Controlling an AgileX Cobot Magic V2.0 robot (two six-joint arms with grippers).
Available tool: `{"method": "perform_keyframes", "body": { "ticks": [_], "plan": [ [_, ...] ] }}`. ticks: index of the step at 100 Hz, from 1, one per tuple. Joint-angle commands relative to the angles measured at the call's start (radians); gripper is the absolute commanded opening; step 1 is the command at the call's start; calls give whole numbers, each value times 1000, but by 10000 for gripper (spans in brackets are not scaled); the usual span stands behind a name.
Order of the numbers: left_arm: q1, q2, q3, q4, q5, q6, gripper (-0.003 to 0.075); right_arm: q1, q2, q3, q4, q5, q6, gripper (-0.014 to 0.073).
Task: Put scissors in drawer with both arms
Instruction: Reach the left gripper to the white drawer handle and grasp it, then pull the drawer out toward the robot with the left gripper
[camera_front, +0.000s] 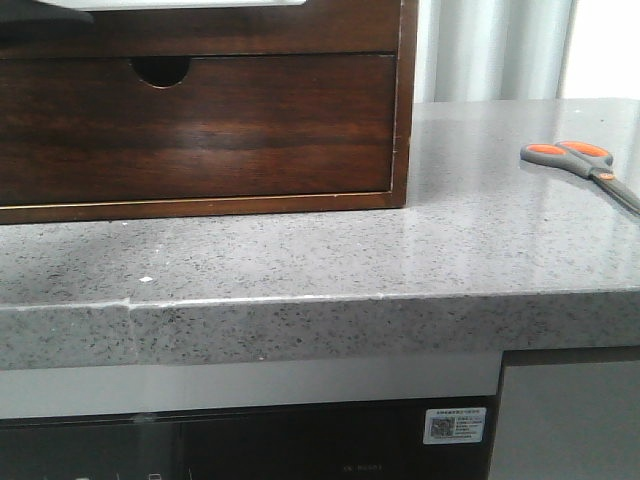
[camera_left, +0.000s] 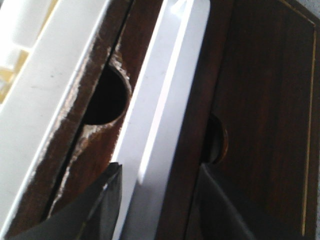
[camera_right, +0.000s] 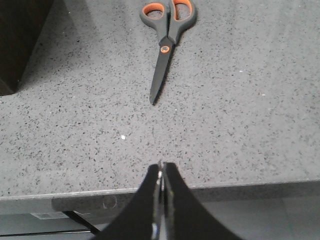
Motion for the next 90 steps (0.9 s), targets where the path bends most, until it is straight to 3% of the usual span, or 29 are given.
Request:
{"method": "perform_keyframes", "body": {
  "ticks": [1,10,32,90],
  "plan": [
    [-9,-7,-36,-33,-45,11,305,-5,11,-26,4,-75,-9,-106],
    [-9,-5,-36,-33,-42,20,252,-5,11,-26,4,-75,-9,-106],
    [-9,-5,-36,-33,-42,20,1,-5,11,-26,4,-75,-9,-106],
    [-9,-148,68,-7,-44,20,4,-5,11,-26,4,-78,-9,-106]
  ]
}}
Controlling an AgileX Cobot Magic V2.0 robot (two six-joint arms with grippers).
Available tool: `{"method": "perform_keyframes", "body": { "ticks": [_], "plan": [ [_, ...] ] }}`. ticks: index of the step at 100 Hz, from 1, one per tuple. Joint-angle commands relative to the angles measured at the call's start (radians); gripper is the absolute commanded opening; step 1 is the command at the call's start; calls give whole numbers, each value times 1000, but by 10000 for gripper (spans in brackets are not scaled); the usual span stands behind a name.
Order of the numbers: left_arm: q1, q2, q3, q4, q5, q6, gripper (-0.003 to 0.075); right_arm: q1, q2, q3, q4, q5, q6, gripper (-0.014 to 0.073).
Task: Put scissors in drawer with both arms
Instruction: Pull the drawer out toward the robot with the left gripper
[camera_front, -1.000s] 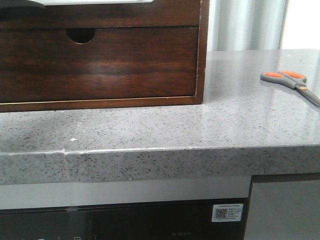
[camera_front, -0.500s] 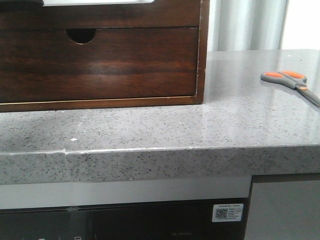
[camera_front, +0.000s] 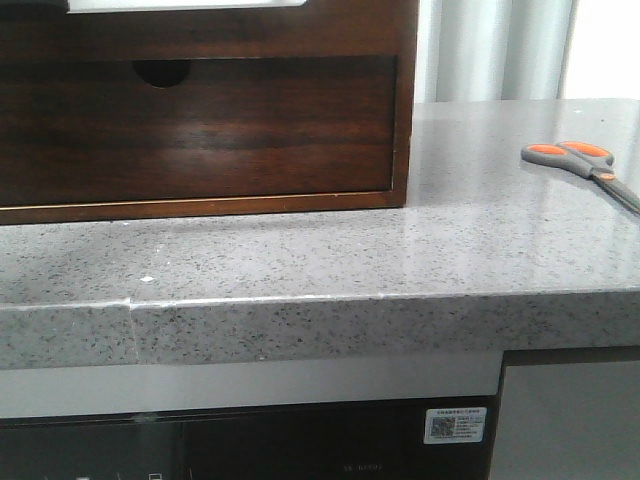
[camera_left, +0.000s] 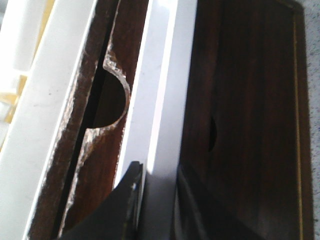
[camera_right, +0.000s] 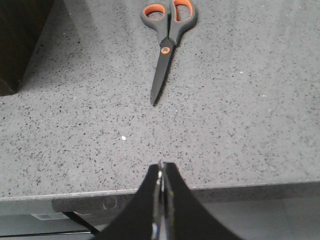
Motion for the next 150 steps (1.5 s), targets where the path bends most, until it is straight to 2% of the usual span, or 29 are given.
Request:
{"method": "perform_keyframes", "body": {
  "ticks": [1,64,97,107,131,137,150],
  "plan": [
    [-9,-57,15,-61,-57,-53,4,-5,11,-26,4,-74,-9,-106],
    [-9,-374,181,-61,-57,-57,4,-5,11,-26,4,-74,-9,-106],
    [-9,-407,207,-51,-51,-81,12,-5,11,-26,4,-72,-9,-106],
    [-9,-407,207,-47,-51,-81,76,-5,11,-26,4,-72,-9,-106],
    [-9,-405,207,-42,-27,-81,350,-5,11,-26,4,-72,-9,-106],
    [-9,-405,207,-42,-27,-81,373,-5,11,-26,4,-72,-9,-106],
    [-14,-405,208,6,-27,-107,374,-5,11,-26,4,-77,-9,-106]
  ]
}}
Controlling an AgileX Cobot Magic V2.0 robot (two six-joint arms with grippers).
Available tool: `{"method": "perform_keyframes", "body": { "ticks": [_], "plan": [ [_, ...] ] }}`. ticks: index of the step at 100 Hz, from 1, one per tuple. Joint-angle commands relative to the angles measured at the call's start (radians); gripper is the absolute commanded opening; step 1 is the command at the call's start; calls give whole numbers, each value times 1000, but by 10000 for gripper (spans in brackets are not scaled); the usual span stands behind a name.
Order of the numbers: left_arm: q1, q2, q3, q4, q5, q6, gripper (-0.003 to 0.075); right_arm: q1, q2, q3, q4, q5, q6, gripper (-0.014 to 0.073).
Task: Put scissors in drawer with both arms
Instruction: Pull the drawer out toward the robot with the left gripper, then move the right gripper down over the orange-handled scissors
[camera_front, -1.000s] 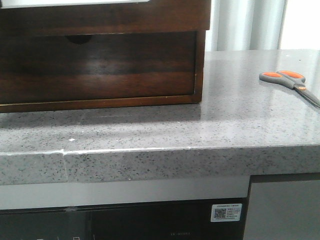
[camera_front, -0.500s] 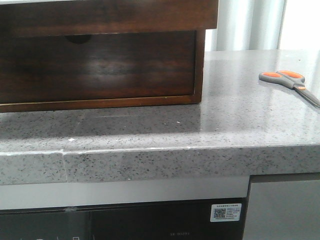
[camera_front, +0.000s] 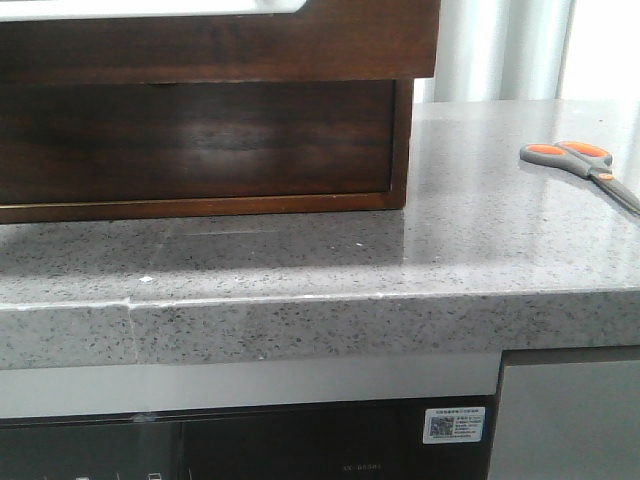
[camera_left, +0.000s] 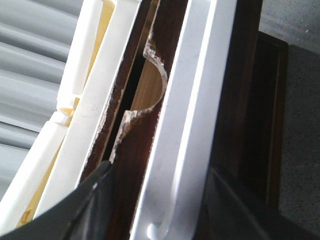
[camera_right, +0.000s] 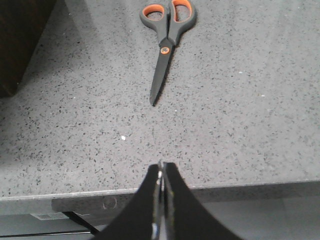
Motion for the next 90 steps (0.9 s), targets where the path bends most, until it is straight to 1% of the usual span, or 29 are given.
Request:
{"method": "perform_keyframes", "body": {
  "ticks": [1,13,26,32,42,54,69,74,81,90],
  "plan": [
    [-6,-2,-30,-6,-36,-41,374,-5,11,-26,4,-77,-9,-106],
    [-48,-2,-11,54,-38,-90,373,-5,11,-26,4,-74,-9,-106],
    [-89,-2,13,36,-49,-90,372,-5,11,-26,4,-74,-9,-106],
    [-95,-2,13,-10,-76,-90,372,-5,11,-26,4,-70,-9,-106],
    [-95,-2,13,-117,-165,-90,372,-5,11,-26,4,-63,-9,-106],
    [-95,-4,13,-195,-210,-90,372,-5,11,-28,4,-63,-9,-106],
    [-95,-16,13,-283,-266,-90,372,-5,39,-105,4,-3,-42,-101],
    [-95,-23,13,-310,-295,-90,372,-5,64,-145,4,20,-43,-78],
    [-95,-32,6,-340,-300,-90,372,-5,112,-206,4,50,-43,-1],
    [-95,-44,2,-364,-300,-90,372,-5,195,-288,4,80,-43,163]
  ]
}}
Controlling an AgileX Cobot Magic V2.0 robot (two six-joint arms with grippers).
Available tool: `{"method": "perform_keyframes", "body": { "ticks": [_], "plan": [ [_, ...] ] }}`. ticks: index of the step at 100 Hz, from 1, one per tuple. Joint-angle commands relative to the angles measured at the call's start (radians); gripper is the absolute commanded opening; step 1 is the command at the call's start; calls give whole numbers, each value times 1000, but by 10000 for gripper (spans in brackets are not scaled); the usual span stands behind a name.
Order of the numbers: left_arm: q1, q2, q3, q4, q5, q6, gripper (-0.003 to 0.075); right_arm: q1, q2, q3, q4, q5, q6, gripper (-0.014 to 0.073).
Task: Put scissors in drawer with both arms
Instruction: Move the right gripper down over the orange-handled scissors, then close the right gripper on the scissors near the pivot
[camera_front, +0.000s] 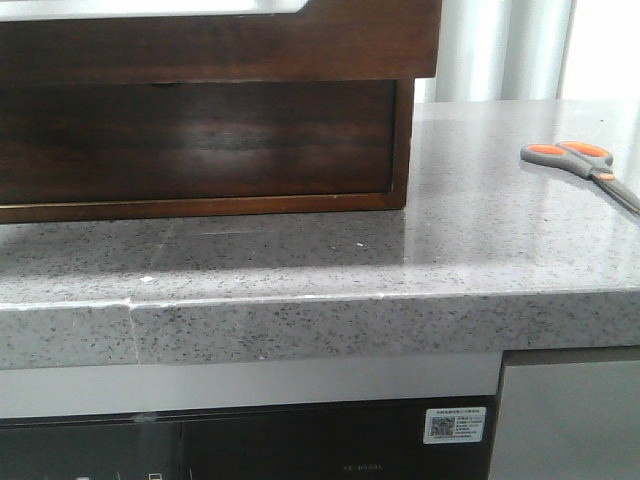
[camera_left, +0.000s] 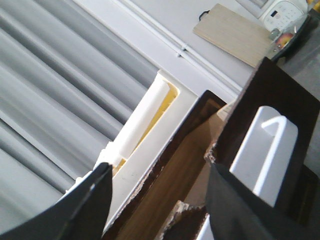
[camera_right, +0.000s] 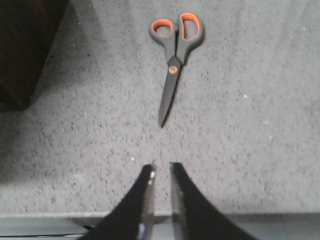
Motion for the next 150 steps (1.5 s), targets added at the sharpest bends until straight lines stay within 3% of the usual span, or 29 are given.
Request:
{"method": "perform_keyframes", "body": {
  "ticks": [1,8,14,38,86,150],
  "plan": [
    [-10,-11,-37,-77,-64,-14,372,-5,76,-103,4,-31,-16,190],
    [-10,-25,-37,-87,-64,-14,372,-5,147,-165,4,-12,-16,305],
    [-10,-44,-37,-102,-64,-14,372,-5,228,-221,4,7,-16,348],
    [-10,-119,-37,-201,-58,-14,372,-5,531,-489,4,183,-16,342],
    [-10,-152,-37,-217,-9,-14,370,-5,1018,-981,-7,494,-16,342],
    [-10,-152,-37,-217,-9,-14,370,-5,1141,-1070,-86,493,-6,342]
  ]
}}
